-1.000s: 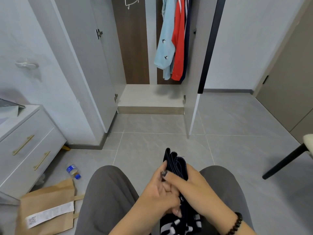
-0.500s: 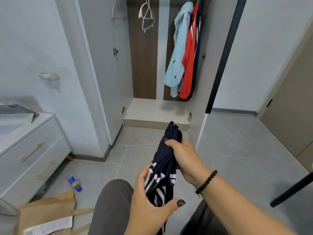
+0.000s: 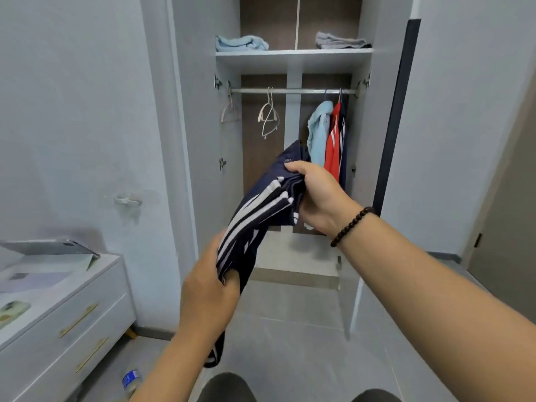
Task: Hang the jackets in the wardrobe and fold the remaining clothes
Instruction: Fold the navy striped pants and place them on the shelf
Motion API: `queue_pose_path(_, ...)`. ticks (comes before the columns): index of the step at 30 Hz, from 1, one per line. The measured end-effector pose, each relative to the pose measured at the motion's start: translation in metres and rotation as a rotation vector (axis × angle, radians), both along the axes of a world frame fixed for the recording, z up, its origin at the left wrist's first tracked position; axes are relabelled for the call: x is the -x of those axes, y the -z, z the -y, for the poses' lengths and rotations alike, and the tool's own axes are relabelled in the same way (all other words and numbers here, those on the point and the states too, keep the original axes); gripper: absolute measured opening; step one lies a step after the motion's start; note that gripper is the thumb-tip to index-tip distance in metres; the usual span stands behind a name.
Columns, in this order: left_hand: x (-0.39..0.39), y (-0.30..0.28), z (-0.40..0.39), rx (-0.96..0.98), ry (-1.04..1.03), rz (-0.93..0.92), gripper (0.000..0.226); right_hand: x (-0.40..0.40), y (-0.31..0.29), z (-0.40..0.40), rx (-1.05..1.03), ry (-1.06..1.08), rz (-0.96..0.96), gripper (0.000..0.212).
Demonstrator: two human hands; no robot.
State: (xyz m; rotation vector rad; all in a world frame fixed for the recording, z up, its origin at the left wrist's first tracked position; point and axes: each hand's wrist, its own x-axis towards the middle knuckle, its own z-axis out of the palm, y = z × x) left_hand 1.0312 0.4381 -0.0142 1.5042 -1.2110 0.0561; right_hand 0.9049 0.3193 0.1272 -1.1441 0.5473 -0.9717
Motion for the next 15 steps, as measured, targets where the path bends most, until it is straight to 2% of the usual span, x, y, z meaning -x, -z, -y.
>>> queue_pose_path(2,0.010,-0.011,-0.011,-0.017,0.078,0.186,0.073,0.037,-0.003,0.000,0.009,-0.004,-0.038,0.015)
queue_pose_path(4,0.032,-0.002,-0.024,-0.090,0.140,0.345,0.073,0.079,0.013,0.002,-0.008,0.031,-0.162,0.016)
queue_pose_path(8,0.097,0.057,-0.049,-0.213,0.303,0.650,0.082,0.162,0.096,0.007,-0.182,0.129,-0.487,0.017)
queue_pose_path(9,0.115,0.075,-0.055,-0.309,0.353,0.706,0.082,0.182,0.126,0.006,-0.249,0.128,-0.583,0.019)
queue_pose_path(12,0.160,0.131,-0.068,-0.675,0.578,0.754,0.071,0.234,0.222,-0.008,-0.413,0.095,-0.865,0.024)
queue_pose_path(13,0.169,0.147,-0.073,-0.728,0.649,0.781,0.069,0.248,0.251,-0.013,-0.445,0.101,-0.928,0.026)
queue_pose_path(15,0.176,0.168,-0.074,-0.676,0.743,0.792,0.064,0.268,0.297,-0.023,-0.494,0.145,-1.013,0.027)
